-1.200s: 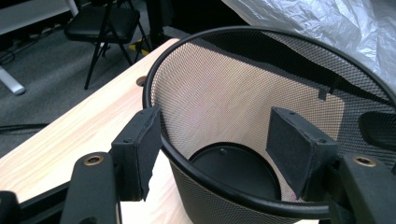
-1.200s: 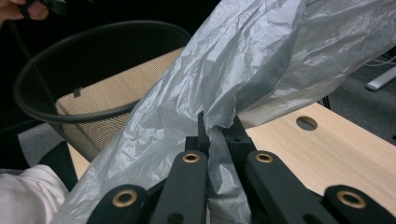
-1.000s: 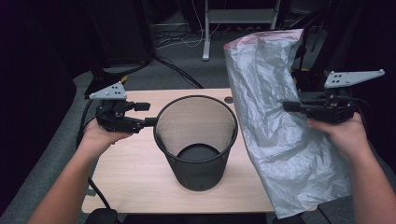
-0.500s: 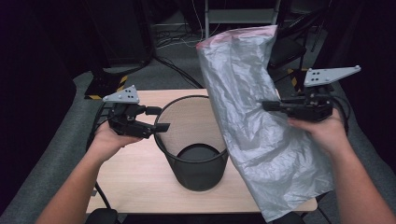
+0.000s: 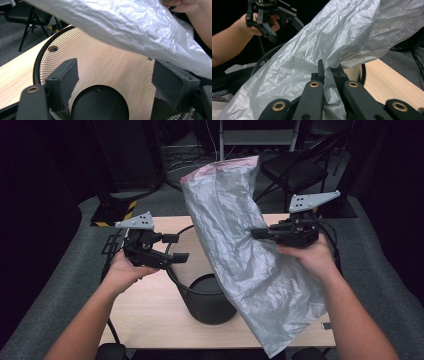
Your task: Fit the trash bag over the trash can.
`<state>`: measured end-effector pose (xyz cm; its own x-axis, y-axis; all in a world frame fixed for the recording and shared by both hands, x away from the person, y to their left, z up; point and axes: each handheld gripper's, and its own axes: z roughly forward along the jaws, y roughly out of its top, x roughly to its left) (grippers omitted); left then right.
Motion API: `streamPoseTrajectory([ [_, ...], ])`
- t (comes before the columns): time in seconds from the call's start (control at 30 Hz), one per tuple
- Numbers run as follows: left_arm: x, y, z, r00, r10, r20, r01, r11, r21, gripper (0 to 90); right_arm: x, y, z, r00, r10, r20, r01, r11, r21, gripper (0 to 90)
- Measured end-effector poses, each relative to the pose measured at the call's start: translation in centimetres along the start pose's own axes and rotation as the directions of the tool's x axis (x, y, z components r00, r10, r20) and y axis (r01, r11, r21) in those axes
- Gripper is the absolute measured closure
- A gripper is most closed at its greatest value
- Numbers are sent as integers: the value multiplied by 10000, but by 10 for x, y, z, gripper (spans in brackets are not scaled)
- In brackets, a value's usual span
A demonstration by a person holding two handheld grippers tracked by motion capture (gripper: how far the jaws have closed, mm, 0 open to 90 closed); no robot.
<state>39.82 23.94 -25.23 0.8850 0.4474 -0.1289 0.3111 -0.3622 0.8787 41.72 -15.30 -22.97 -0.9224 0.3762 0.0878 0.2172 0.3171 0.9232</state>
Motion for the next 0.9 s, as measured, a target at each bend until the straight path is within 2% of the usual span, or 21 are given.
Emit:
streamPoseTrajectory([
  [0.17, 1, 0, 3, 9994, -227, 272, 231, 9996, -137, 185, 2, 6, 14, 9996, -118, -253, 115, 9998, -131, 884],
  [0.27, 0, 1, 3, 9997, -251, 28, 251, 9994, -246, 173, 4, 11, 22, 9992, -208, -331, 201, 9996, -210, 884],
  [0.43, 1, 2, 3, 9990, -439, 22, 439, 9986, -300, 159, 8, 15, 35, 9982, -400, -441, 393, 9991, -185, 884],
  [0.5, 2, 2, 4, 9987, -493, -96, 491, 9986, -217, 147, 10, 16, 39, 9978, -410, -523, 396, 9989, -261, 885],
  [0.57, 4, -1, 4, 9977, -554, -394, 545, 9982, -231, 145, 11, 17, 42, 9971, -497, -569, 471, 9979, -445, 885],
  [0.9, 5, -4, 7, 9971, -665, 371, 680, 9969, -389, 142, 15, 19, 48, 9958, -648, -644, 608, 9962, -626, 885],
])
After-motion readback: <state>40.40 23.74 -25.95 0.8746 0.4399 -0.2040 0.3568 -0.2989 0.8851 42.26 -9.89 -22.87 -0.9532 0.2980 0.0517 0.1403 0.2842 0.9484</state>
